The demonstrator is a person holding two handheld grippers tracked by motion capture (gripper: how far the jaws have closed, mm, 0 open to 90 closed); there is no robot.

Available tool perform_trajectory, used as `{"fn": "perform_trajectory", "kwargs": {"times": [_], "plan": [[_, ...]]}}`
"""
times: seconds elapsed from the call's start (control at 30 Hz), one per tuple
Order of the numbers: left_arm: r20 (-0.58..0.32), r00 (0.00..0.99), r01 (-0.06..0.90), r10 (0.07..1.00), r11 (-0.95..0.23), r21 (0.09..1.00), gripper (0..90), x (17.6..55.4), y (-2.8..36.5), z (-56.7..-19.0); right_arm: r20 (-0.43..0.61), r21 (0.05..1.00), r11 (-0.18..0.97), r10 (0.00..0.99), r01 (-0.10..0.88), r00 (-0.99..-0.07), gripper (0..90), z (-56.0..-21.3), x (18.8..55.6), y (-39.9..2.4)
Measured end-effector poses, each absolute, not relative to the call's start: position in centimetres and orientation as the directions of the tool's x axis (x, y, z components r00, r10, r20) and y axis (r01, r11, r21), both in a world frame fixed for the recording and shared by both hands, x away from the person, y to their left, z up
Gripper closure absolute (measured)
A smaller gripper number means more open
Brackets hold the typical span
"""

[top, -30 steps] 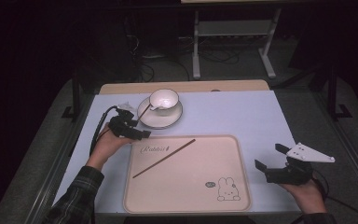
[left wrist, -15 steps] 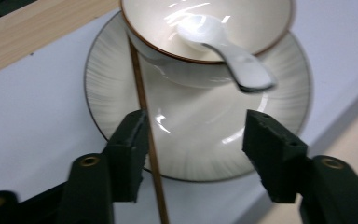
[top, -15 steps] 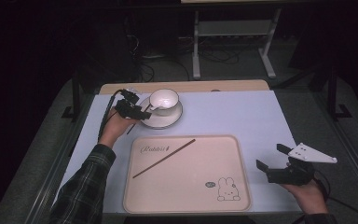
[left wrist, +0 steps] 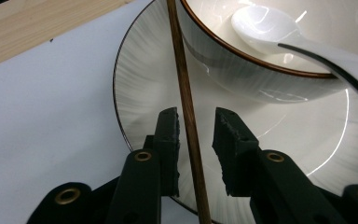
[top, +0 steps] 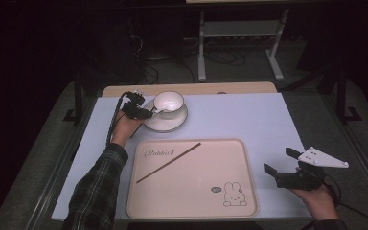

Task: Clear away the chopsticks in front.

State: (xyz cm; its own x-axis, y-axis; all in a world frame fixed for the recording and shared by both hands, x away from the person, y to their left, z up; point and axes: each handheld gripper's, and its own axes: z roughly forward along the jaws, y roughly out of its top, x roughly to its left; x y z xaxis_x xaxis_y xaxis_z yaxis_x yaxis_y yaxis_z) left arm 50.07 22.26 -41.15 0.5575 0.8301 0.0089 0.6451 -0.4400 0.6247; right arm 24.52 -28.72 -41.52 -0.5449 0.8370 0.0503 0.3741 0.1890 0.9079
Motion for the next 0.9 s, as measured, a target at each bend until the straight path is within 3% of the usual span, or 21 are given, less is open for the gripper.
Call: {"fn": "perform_trajectory", "kwargs": {"times": [0.4,0.9], "plan": [[0.010,0.534,0.664,0.846,-0.426,0.614,83.3,50.3,22.3,-41.8,0.051,0.909,0.187,0.838,0.374,-0.543,2.4,-41.5,24.5,-28.8],[-0.019,0.503,0.678,0.864,-0.381,0.629,84.7,49.2,24.4,-40.0,0.053,0.910,0.182,0.840,0.373,-0.540,2.4,-41.4,24.4,-28.8]]}}
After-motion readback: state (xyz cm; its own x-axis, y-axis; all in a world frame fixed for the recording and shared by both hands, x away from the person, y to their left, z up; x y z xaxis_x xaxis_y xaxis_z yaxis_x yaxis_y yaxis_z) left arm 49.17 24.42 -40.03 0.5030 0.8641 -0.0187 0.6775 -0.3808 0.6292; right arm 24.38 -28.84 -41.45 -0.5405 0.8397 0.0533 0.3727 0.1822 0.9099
